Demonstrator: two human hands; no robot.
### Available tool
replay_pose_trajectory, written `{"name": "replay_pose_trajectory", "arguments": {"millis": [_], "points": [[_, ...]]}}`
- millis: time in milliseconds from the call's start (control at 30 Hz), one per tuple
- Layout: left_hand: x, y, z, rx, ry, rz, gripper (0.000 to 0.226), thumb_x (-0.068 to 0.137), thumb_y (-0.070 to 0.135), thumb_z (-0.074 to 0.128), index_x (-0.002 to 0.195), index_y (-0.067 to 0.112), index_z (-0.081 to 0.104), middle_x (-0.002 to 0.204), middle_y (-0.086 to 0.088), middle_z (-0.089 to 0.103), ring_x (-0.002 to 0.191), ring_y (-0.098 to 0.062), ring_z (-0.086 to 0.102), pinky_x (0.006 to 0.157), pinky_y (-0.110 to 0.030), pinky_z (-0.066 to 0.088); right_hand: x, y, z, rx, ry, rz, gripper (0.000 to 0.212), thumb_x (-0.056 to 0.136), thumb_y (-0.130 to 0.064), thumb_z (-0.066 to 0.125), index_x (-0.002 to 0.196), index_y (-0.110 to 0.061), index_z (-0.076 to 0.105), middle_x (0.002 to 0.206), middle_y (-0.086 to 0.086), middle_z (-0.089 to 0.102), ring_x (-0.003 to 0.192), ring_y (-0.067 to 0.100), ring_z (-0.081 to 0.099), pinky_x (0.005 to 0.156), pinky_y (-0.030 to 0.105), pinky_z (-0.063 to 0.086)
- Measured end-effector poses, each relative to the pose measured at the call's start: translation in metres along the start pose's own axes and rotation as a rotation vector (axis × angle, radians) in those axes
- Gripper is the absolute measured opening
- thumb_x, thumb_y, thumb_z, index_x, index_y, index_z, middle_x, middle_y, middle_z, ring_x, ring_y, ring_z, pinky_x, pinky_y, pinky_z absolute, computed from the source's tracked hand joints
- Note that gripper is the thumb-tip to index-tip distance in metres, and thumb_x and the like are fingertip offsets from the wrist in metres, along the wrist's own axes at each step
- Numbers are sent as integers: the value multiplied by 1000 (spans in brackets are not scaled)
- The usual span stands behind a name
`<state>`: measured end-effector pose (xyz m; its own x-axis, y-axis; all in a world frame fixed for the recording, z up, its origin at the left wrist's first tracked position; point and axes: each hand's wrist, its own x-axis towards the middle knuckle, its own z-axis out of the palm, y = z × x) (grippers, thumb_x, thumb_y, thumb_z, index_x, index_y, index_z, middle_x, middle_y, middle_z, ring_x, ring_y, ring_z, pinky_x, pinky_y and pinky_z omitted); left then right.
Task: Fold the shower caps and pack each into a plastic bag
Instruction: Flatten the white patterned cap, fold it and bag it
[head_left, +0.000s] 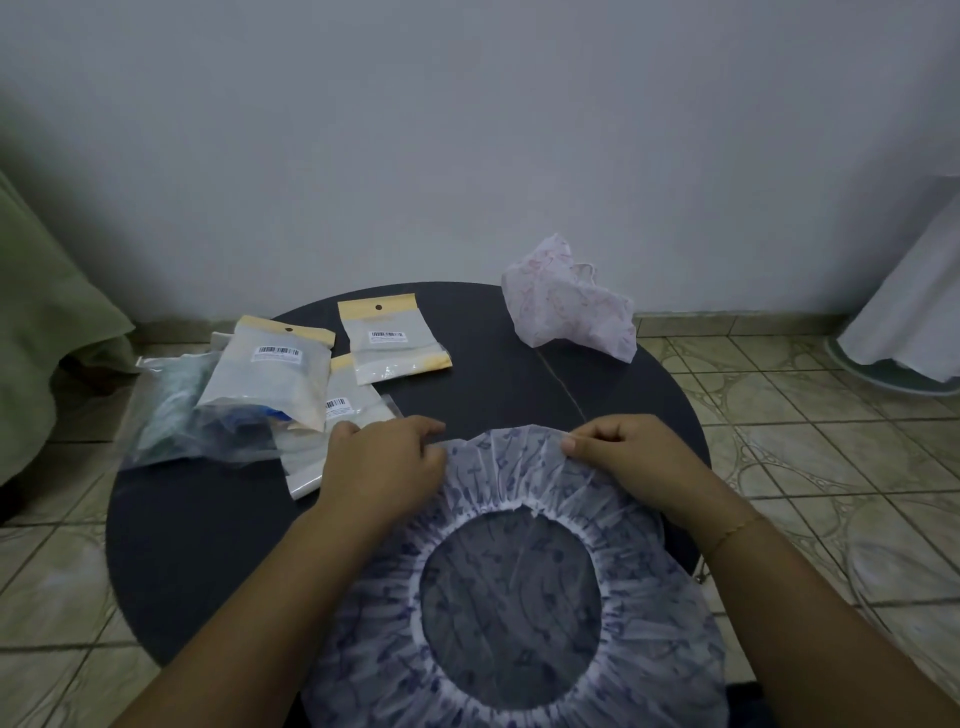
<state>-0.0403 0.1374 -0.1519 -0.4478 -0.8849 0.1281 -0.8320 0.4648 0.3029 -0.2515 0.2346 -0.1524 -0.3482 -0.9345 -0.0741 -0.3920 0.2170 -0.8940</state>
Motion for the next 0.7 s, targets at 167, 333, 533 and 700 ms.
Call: {"name": "replay_pose_trajectory", "arguments": {"millis": [167,333,533,700], "points": [[1,-3,-3,-48,38,-41,27,93,54,41,89,35,59,70,16,54,74,-6,48,95,-32,28,1,-2,1,86,33,20,21,84,-32,67,78,-14,75,79,-5,74,71,5,68,62,16,49],[1,-6,0,-191,-22,-75,31,93,54,39,73,33,50,70,16,56,86,-16,53,84,-31,31,4,0,-2,75,102,53,26,86,-29,66,79,-5,74,77,6,72,68,14,64,55,14,48],[-3,-12,0,-199,43,-83,25,97,46,38,86,27,52,75,10,57,80,-17,56,74,-34,42,-3,-1,-11,-30,82,109,46,84,-48,61,71,-3,65,71,8,65,61,13,57,53,19,45],[-12,-18,-1,-121,91,-121,22,98,37,39,98,23,55,86,3,62,79,-19,56,67,-33,43,-19,-2,-27,-120,-27,222,47,80,-57,57,80,-12,69,85,4,71,71,16,62,61,26,43]]}}
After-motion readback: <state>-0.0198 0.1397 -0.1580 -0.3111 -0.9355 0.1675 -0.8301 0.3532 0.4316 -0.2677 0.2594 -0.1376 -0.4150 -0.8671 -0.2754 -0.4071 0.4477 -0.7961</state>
